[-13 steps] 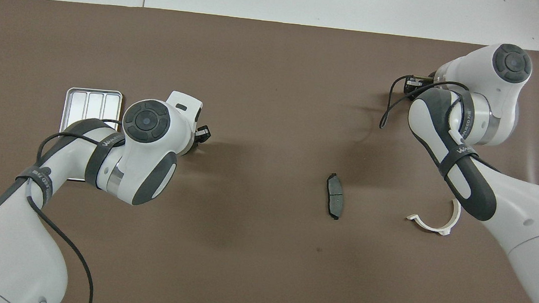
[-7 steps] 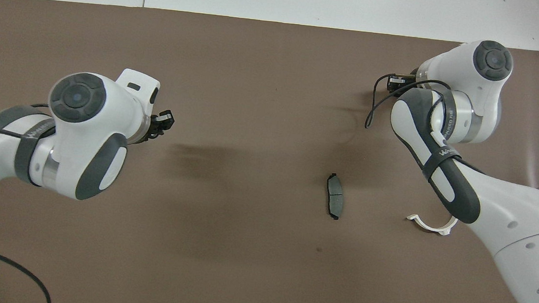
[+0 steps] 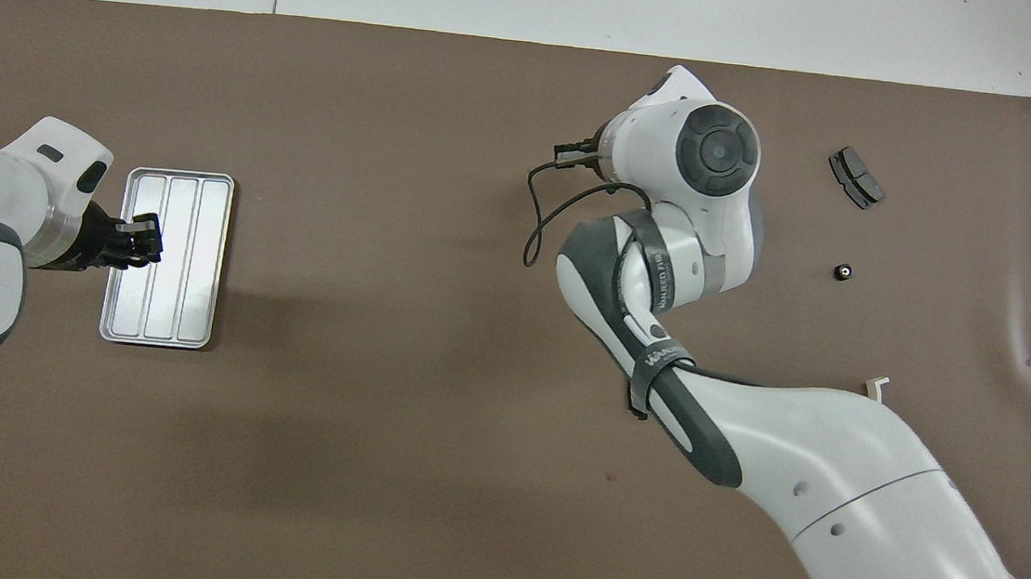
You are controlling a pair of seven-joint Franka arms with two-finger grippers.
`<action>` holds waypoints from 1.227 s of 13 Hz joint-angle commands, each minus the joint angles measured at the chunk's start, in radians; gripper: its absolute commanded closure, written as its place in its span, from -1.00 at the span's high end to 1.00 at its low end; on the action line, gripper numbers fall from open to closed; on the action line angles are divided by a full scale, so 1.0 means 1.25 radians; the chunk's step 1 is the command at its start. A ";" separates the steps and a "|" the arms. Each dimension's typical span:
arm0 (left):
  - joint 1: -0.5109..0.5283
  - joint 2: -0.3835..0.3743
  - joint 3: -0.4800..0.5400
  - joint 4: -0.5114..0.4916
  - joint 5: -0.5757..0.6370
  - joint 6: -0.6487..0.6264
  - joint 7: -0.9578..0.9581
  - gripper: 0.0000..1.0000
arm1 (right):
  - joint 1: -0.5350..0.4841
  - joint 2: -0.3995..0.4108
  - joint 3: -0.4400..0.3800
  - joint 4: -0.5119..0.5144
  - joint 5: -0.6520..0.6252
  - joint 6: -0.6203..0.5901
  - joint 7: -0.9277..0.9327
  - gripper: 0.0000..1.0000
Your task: Pick bearing gear from pile to tray
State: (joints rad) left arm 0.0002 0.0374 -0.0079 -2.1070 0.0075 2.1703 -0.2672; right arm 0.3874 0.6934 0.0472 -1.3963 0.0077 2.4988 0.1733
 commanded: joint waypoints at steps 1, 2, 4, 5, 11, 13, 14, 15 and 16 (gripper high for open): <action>0.013 -0.032 -0.008 -0.119 -0.012 0.119 0.033 -1.00 | 0.076 -0.002 -0.002 0.003 0.007 0.040 0.017 -1.00; 0.010 -0.025 -0.008 -0.144 -0.012 0.152 0.035 -1.00 | 0.112 -0.004 -0.002 0.003 0.007 0.059 0.040 -1.00; 0.002 -0.020 -0.008 -0.173 -0.012 0.177 0.035 -1.00 | 0.176 -0.005 -0.002 -0.001 0.000 0.103 0.081 -1.00; 0.002 -0.018 -0.008 -0.183 -0.012 0.183 0.043 -1.00 | 0.204 -0.002 -0.002 -0.002 0.006 0.124 0.088 -1.00; 0.011 0.051 -0.008 -0.174 -0.011 0.274 0.114 -0.64 | 0.301 0.000 -0.002 -0.057 -0.002 0.154 0.199 -1.00; 0.011 0.052 -0.008 -0.144 -0.011 0.252 0.141 1.00 | 0.300 -0.002 -0.002 -0.060 -0.001 0.150 0.210 -0.56; 0.008 0.047 -0.008 -0.106 -0.012 0.201 0.139 1.00 | 0.298 -0.002 -0.003 -0.059 0.005 0.149 0.223 -0.22; 0.007 0.040 -0.008 -0.053 -0.011 0.124 0.135 1.00 | 0.294 -0.002 -0.003 -0.057 0.005 0.149 0.253 -0.13; 0.002 0.036 -0.008 0.009 -0.012 0.042 0.130 1.00 | 0.289 -0.002 -0.003 -0.053 0.005 0.149 0.276 -0.05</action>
State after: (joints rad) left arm 0.0080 0.0959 -0.0196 -2.2185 0.0068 2.3821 -0.1205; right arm 0.7622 0.7055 0.0393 -1.4457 0.0111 2.6652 0.4658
